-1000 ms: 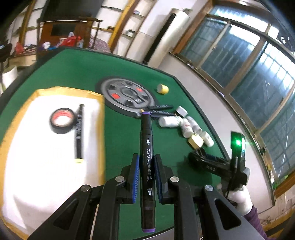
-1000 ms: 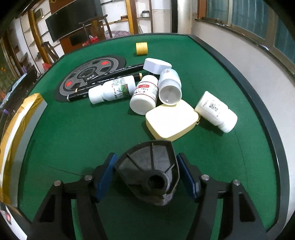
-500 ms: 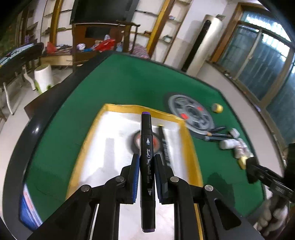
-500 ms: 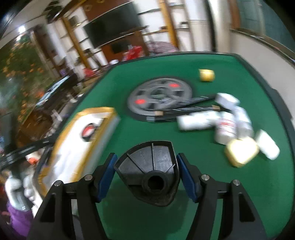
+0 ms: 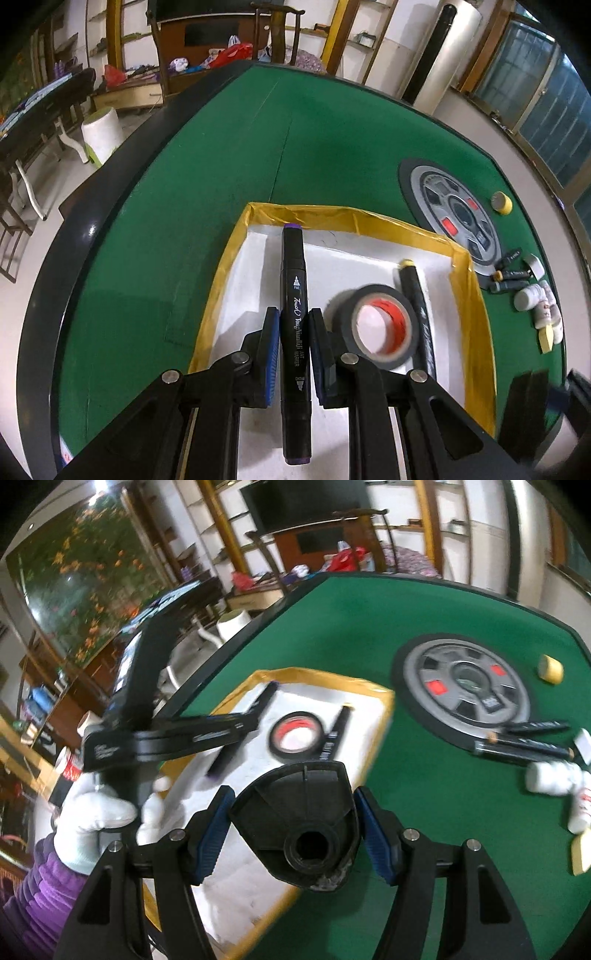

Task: Organize rigid objects
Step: 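Release the purple-capped marker into the tray with the left tool while the right tool carries the black part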

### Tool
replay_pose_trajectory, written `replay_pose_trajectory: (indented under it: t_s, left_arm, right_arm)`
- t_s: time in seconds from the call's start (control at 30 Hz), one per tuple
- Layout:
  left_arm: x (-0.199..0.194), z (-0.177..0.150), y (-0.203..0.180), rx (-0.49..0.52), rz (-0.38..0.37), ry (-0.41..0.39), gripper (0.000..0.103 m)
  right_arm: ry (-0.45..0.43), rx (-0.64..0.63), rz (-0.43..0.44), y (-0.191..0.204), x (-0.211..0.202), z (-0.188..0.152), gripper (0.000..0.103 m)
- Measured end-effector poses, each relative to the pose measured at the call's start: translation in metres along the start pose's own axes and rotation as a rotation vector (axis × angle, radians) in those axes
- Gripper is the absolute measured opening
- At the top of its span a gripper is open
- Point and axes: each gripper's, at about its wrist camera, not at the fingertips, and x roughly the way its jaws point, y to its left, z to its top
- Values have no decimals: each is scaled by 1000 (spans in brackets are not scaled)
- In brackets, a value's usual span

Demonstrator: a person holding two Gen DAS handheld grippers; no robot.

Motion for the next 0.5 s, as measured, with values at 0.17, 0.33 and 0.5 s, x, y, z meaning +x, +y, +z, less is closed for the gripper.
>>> replay_pose_trajectory:
  t_s: [0.17,0.33,0.5]
  left_arm:
    - [0,3,9,-55,-50,5,20]
    - [-30,-1,19,-77,-145,-36,21]
    - [-117,-27,24,-15,-59,-346,44]
  right_arm:
    - [36,-41,11,23,23,6,66]
    - [69,-51,48,35,41,9,66]
    - [128,-65,63,38,61,12,66]
